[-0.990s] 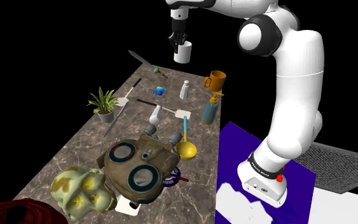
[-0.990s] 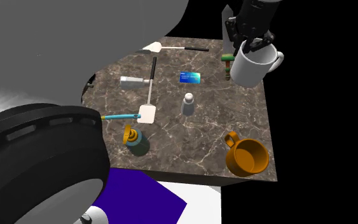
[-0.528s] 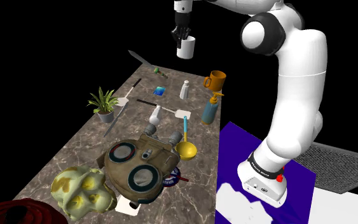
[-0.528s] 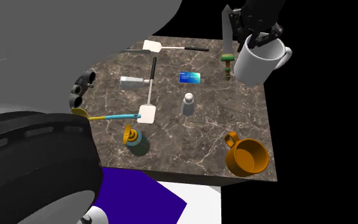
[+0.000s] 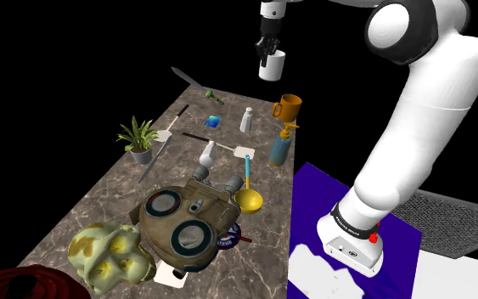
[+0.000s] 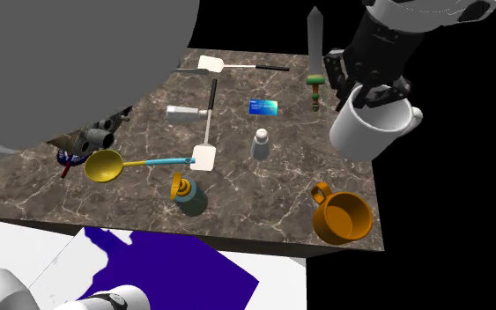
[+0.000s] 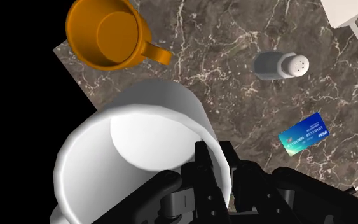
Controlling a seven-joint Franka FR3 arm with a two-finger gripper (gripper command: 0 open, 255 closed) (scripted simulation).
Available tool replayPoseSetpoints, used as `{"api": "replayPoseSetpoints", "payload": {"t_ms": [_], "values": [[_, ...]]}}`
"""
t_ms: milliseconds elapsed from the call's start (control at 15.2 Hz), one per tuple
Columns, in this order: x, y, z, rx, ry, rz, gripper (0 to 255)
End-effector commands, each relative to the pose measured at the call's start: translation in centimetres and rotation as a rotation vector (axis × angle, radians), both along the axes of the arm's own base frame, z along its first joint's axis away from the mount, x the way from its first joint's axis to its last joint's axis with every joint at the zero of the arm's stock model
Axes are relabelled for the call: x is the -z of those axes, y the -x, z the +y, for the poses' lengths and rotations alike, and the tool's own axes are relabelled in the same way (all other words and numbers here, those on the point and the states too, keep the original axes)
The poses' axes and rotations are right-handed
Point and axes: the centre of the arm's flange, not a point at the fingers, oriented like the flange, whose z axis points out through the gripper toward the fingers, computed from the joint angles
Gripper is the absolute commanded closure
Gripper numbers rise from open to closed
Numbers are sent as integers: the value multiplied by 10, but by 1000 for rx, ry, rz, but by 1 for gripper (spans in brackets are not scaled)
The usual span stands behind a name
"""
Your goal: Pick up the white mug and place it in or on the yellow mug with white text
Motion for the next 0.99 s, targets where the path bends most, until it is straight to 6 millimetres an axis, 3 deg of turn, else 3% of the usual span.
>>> {"api": "replayPoseSetpoints", "payload": {"t_ms": [0, 462, 924], "values": [[-1, 23, -14, -1, -1, -1, 255], [-9, 100, -58, -1, -1, -1, 255], [28, 100, -58, -1, -1, -1, 255]]}}
